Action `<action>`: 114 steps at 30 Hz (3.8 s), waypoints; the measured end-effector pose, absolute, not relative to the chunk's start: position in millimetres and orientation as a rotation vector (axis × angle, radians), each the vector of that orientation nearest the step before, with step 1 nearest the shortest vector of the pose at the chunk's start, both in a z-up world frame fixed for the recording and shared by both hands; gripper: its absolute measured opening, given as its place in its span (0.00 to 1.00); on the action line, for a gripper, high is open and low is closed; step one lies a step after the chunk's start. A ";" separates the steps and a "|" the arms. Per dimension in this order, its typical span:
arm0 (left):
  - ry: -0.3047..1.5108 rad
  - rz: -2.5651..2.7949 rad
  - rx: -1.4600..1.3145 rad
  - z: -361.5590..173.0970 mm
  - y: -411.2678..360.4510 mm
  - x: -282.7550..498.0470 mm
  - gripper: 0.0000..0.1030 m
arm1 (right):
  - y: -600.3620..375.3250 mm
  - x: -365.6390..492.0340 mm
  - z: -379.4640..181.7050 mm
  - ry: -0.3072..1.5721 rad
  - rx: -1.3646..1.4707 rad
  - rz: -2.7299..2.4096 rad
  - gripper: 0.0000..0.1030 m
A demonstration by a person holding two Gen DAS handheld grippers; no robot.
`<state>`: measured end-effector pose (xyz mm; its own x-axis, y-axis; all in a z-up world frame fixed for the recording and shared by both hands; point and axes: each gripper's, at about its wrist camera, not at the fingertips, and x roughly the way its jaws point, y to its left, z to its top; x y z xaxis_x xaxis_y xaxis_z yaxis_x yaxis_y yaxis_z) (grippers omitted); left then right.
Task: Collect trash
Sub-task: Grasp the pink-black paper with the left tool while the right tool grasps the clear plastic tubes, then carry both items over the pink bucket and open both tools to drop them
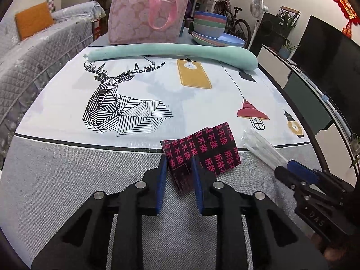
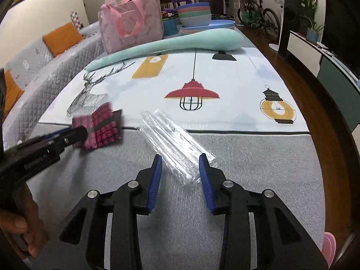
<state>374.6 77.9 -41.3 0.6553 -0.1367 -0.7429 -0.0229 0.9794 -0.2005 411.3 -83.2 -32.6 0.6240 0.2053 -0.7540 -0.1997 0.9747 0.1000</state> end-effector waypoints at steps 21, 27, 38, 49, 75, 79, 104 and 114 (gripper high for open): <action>0.776 -0.109 -0.076 -6.5 65.5 341.4 0.06 | -98.1 372.0 4.2 0.795 0.000 0.231 0.02; 0.748 -0.115 -0.063 8.8 69.2 323.7 0.06 | -110.7 345.4 19.9 0.777 -0.020 0.245 0.02; 0.702 -0.156 -0.059 36.1 59.2 282.3 0.06 | -145.0 295.1 52.7 0.737 -0.025 0.234 0.02; 0.686 -0.205 -0.011 44.5 30.3 236.1 0.06 | -190.1 221.2 90.6 0.675 0.008 0.202 0.02; 0.708 -0.463 0.051 29.2 -144.2 151.6 0.06 | -358.3 102.4 83.7 0.601 0.145 -0.044 0.02; 0.715 -0.499 0.070 27.7 -172.6 151.9 0.06 | -385.5 102.1 67.5 0.633 0.194 -0.085 0.02; 0.942 -0.666 0.243 -40.5 -303.1 170.8 0.07 | -433.7 134.3 12.1 0.770 0.266 -0.155 0.02; 0.978 -0.675 0.271 -50.5 -311.0 178.3 0.07 | -434.1 150.7 -0.3 0.805 0.258 -0.162 0.02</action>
